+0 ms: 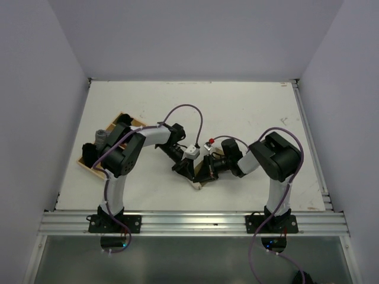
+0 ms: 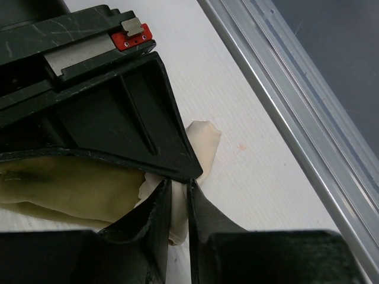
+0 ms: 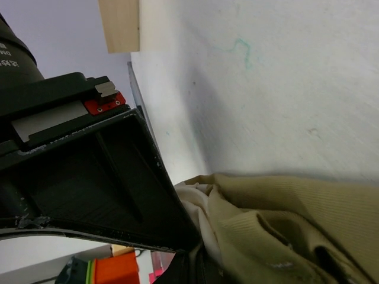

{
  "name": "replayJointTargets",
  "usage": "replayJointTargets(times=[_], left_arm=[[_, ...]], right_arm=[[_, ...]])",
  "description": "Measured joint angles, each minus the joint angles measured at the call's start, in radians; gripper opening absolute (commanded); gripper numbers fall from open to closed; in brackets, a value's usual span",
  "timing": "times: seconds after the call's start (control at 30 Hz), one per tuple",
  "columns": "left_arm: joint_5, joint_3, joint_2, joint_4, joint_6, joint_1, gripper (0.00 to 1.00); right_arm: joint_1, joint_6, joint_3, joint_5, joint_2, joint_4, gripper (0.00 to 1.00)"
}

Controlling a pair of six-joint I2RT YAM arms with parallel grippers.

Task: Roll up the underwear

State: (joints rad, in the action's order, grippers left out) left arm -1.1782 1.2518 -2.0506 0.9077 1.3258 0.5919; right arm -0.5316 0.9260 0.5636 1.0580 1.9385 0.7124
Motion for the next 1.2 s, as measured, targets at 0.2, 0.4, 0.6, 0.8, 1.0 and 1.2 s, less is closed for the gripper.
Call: replayJointTargets(times=[0.2, 0.4, 0.6, 0.8, 1.0, 1.2], left_arm=[[0.004, 0.037, -0.035, 0.037, 0.019, 0.014, 0.10], [0.004, 0.090, -0.077, 0.076, 0.020, 0.024, 0.10], [0.003, 0.146, -0.117, 0.106, 0.010, 0.039, 0.10], [0.004, 0.193, -0.150, 0.132, -0.014, 0.047, 0.09], [0.004, 0.226, -0.177, 0.159, -0.029, 0.053, 0.08], [0.005, 0.248, -0.191, 0.174, -0.053, 0.059, 0.06]], right_arm=[[-0.002, -0.092, 0.003, -0.058, -0.066, -0.171, 0.30], [-0.003, -0.272, 0.058, -0.198, -0.270, -0.491, 0.38], [-0.003, -0.343, 0.052, -0.354, -0.437, -0.667, 0.45], [-0.027, -0.335, -0.014, -0.613, -0.713, -0.847, 0.48], [-0.195, -0.304, -0.010, -0.955, -0.931, -1.009, 0.48], [-0.469, -0.332, 0.060, -1.277, -0.943, -1.118, 0.48]])
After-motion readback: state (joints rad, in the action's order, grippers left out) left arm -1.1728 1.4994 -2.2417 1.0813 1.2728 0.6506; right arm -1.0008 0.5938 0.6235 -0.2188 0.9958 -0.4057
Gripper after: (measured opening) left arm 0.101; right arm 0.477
